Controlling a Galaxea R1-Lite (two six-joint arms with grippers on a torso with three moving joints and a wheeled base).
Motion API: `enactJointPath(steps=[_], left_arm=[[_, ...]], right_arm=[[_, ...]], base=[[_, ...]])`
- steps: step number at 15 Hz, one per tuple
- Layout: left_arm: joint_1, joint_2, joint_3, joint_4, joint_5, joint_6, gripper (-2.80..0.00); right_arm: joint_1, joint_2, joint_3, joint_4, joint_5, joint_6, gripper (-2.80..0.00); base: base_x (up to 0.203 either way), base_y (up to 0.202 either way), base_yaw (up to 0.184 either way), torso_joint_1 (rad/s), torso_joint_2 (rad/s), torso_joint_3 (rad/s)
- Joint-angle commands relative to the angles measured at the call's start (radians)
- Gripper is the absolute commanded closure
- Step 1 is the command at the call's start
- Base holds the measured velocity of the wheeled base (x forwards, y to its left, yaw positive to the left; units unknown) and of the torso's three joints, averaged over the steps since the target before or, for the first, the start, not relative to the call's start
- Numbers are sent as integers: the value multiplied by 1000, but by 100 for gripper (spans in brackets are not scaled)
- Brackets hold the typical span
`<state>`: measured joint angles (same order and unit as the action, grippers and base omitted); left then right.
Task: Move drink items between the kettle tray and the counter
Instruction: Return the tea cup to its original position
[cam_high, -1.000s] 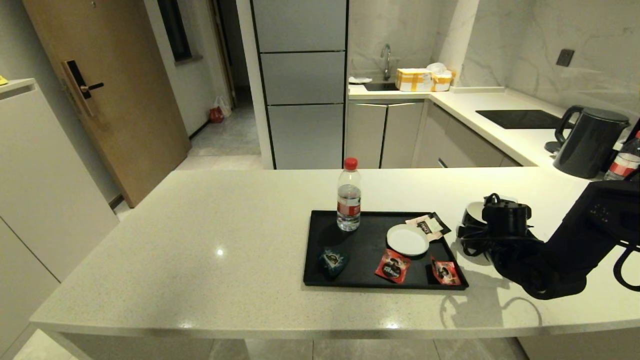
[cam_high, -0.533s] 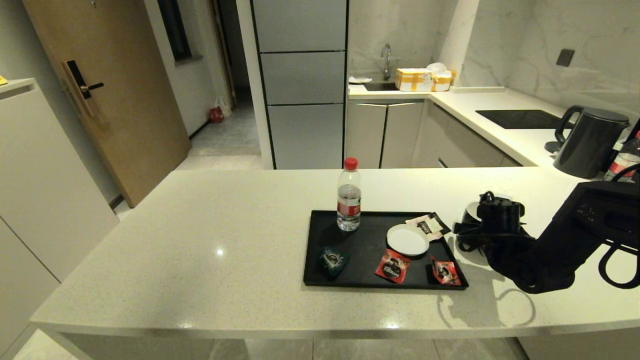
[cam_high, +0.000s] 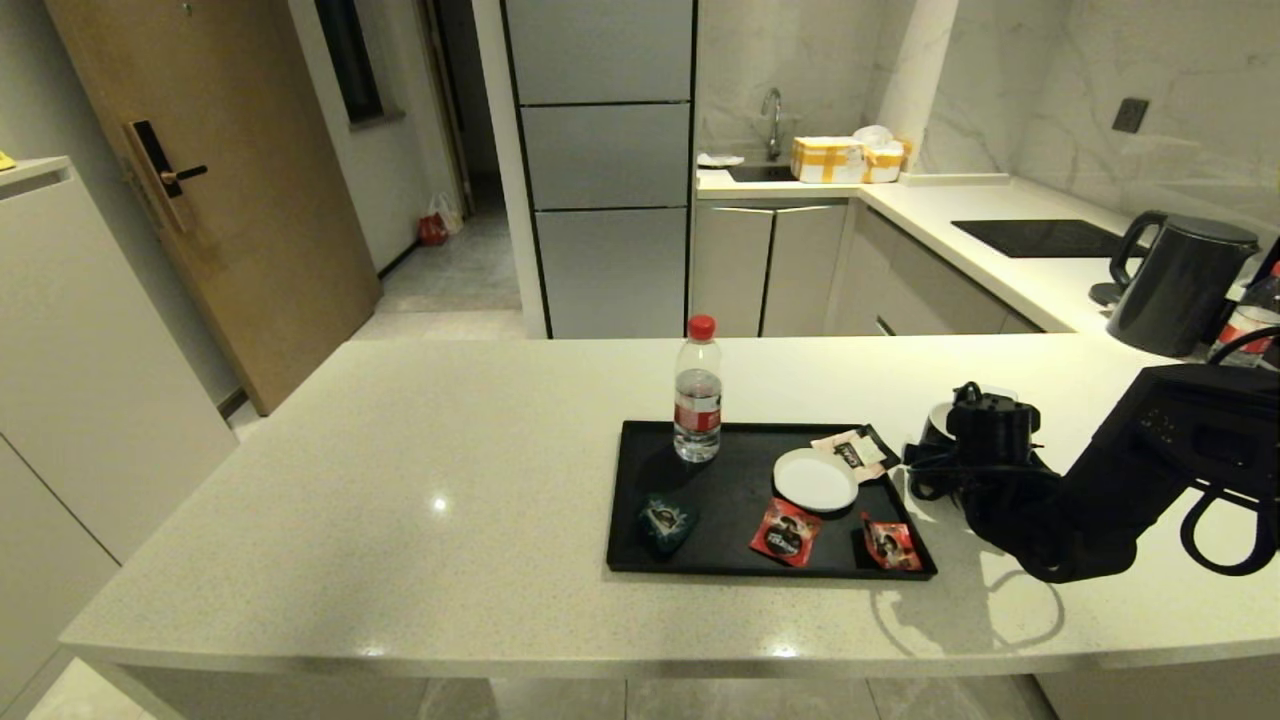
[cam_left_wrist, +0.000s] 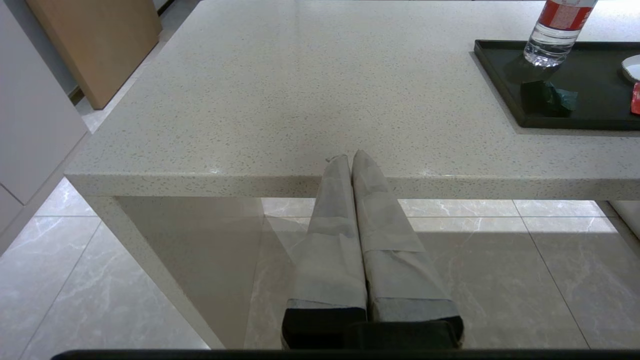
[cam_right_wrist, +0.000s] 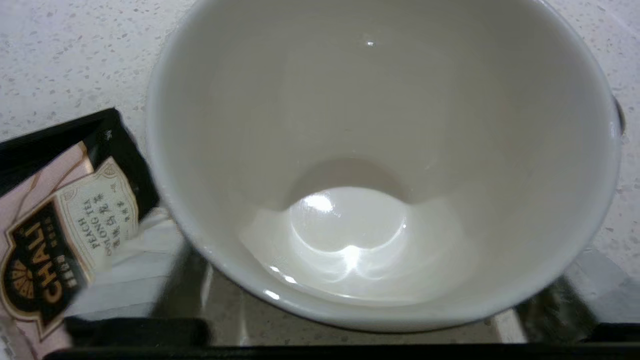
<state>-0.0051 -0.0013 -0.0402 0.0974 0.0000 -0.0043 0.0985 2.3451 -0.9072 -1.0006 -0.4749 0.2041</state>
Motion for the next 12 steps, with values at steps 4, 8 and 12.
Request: enactJointPath(steps=[4,8,12], left_arm=[[-1,1,0,1,0,0,0],[-1,1,0,1,0,0,0],[0,1,0,1,0,0,0]], right_arm=[[1,6,0,-9,-11,1,0],[1,-21,17,-2,-10,1,0],[36,-169,70,33,-9,-12,0]], base=[[0,0,0,0,0,0],[0,0,0,0,0,0],[0,0,0,0,0,0]])
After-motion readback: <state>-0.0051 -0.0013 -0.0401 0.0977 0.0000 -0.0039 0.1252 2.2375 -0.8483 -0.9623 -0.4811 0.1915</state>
